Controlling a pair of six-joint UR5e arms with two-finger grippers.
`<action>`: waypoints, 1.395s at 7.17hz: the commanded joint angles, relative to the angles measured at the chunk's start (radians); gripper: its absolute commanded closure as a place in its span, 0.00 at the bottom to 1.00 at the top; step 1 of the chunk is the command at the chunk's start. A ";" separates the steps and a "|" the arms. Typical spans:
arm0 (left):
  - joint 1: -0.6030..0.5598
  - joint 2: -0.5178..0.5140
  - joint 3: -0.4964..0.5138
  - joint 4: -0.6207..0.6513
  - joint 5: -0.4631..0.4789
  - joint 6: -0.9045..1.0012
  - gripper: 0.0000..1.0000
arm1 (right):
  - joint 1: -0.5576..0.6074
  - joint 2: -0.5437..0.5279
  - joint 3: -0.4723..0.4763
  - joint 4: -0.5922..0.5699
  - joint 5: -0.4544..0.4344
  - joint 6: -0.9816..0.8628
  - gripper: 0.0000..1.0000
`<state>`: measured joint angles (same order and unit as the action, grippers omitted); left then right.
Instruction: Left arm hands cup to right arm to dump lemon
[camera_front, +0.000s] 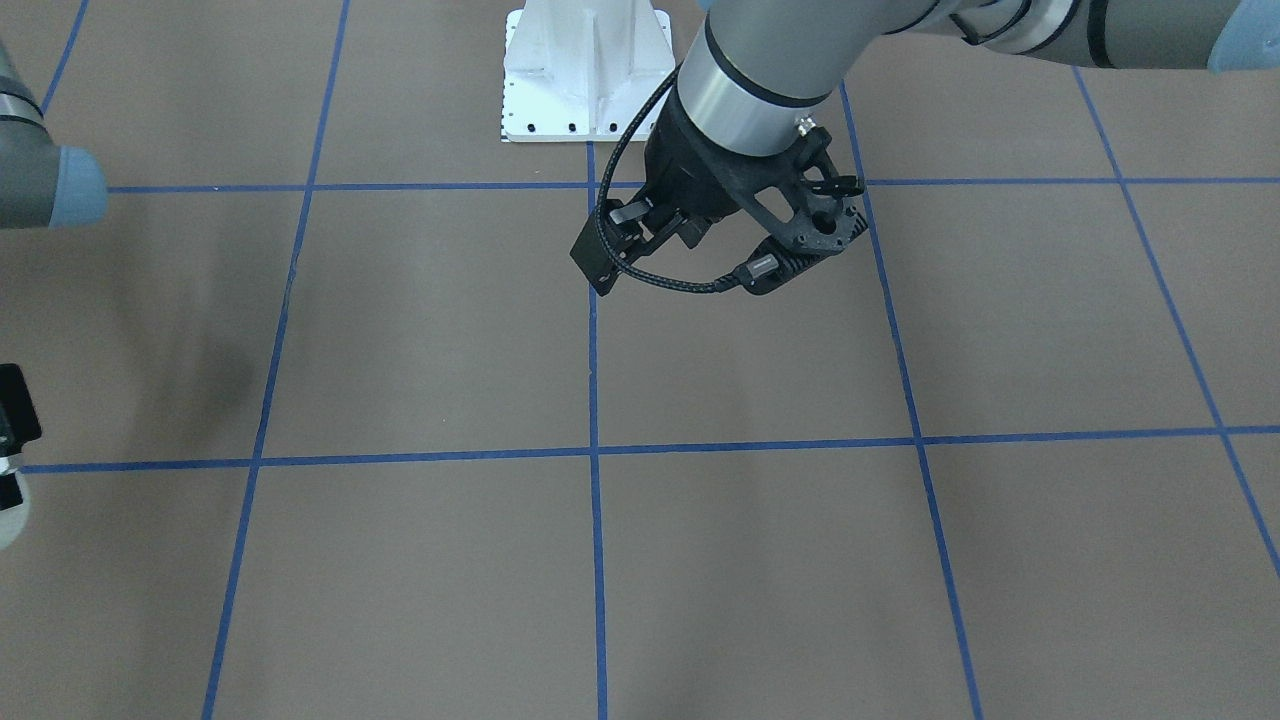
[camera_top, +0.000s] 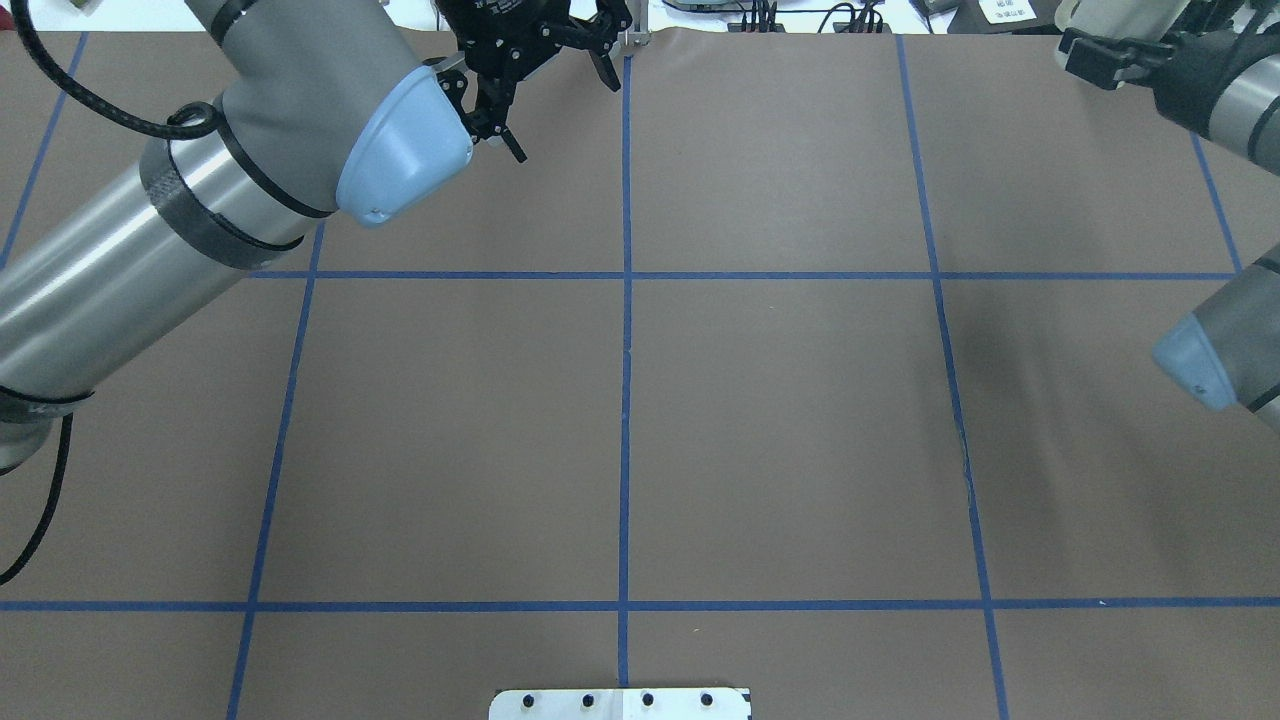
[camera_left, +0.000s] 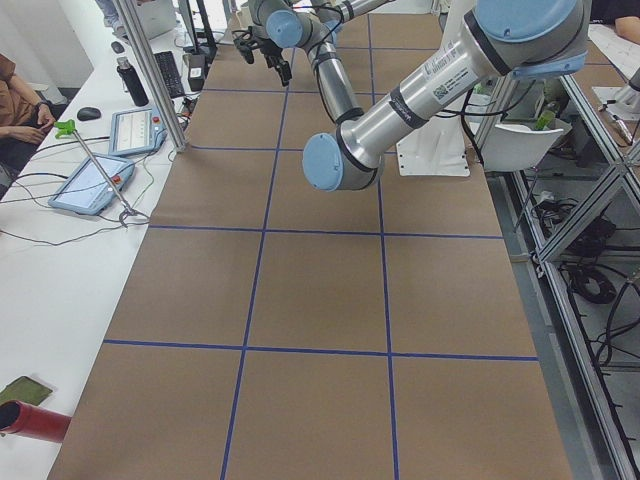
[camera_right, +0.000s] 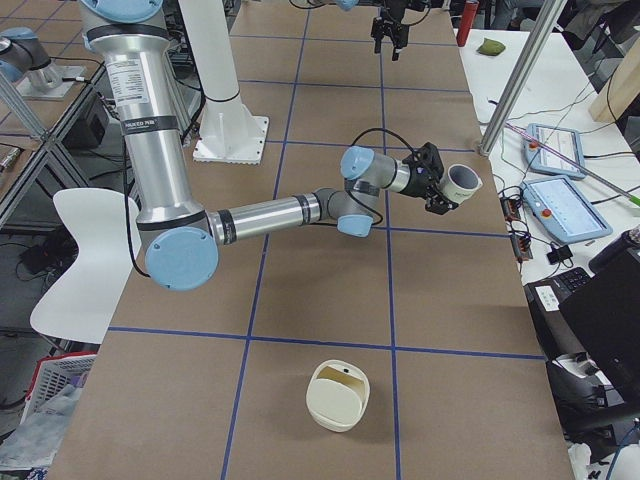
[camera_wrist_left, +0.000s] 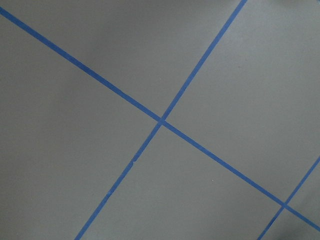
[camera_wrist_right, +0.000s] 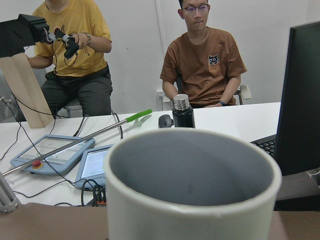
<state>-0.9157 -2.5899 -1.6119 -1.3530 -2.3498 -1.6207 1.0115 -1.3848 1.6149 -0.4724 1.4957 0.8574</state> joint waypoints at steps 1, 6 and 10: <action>-0.011 -0.001 -0.003 0.000 0.001 0.001 0.00 | -0.188 0.003 0.143 -0.223 -0.189 -0.023 1.00; 0.007 -0.010 0.003 -0.006 0.018 0.021 0.00 | -0.467 0.081 0.332 -0.656 -0.494 -0.115 1.00; 0.064 -0.024 0.026 -0.026 0.014 0.109 0.00 | -0.565 0.150 0.330 -0.704 -0.548 -0.116 1.00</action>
<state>-0.8741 -2.6111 -1.5944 -1.3741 -2.3344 -1.5478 0.4683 -1.2580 1.9470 -1.1606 0.9528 0.7424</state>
